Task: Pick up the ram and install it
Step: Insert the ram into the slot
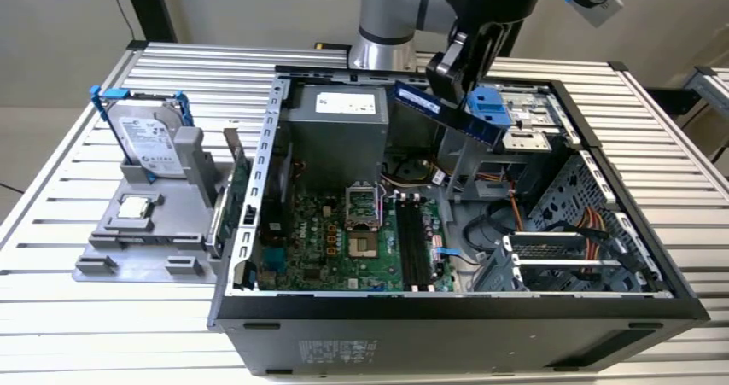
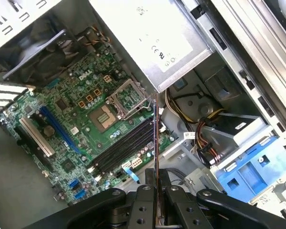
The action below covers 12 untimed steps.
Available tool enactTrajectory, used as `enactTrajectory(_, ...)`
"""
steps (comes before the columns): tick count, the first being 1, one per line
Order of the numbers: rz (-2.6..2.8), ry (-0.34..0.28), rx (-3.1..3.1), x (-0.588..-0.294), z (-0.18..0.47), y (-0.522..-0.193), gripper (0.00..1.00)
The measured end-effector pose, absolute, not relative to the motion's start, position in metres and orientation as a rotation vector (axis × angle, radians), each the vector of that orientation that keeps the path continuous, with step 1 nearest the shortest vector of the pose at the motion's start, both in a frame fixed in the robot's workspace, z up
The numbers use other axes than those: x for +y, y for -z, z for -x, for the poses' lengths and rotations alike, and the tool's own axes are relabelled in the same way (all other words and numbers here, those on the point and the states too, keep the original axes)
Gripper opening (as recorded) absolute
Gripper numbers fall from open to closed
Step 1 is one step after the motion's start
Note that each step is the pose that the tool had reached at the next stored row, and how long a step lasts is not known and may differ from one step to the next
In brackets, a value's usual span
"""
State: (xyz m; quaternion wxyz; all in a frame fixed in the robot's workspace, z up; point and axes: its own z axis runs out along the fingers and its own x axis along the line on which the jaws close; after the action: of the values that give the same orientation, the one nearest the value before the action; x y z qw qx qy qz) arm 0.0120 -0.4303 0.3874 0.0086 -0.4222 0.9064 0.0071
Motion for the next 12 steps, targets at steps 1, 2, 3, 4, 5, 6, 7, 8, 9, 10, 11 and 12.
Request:
enactTrajectory(1,1.301,-0.022,2.84,-0.4303,-0.012,-0.3874,0.0)
enactTrajectory(2,1.285,-0.022,2.848,-0.4303,-0.012,-0.3873,0.0)
enactTrajectory(3,1.268,-0.022,2.855,-0.4303,-0.012,-0.3873,0.0)
enactTrajectory(4,1.252,-0.021,2.862,-0.4303,-0.012,-0.3874,0.0)
enactTrajectory(5,1.235,-0.021,2.869,-0.4303,-0.012,-0.3873,0.0)
enactTrajectory(6,1.218,-0.021,2.877,-0.4303,-0.012,-0.3874,0.0)
enactTrajectory(7,1.202,-0.021,2.883,-0.4303,-0.012,-0.3874,0.0)
enactTrajectory(8,1.185,-0.021,2.89,-0.4303,-0.012,-0.3874,0.0)
enactTrajectory(9,1.168,-0.021,2.897,-0.4303,-0.012,-0.3874,0.0)
enactTrajectory(10,1.152,-0.021,2.903,-0.4303,-0.012,-0.3874,0.0)
enactTrajectory(11,1.135,-0.02,2.91,-0.4303,-0.012,-0.3874,0.0)
enactTrajectory(12,1.118,-0.02,2.916,-0.4303,-0.012,-0.3874,0.0)
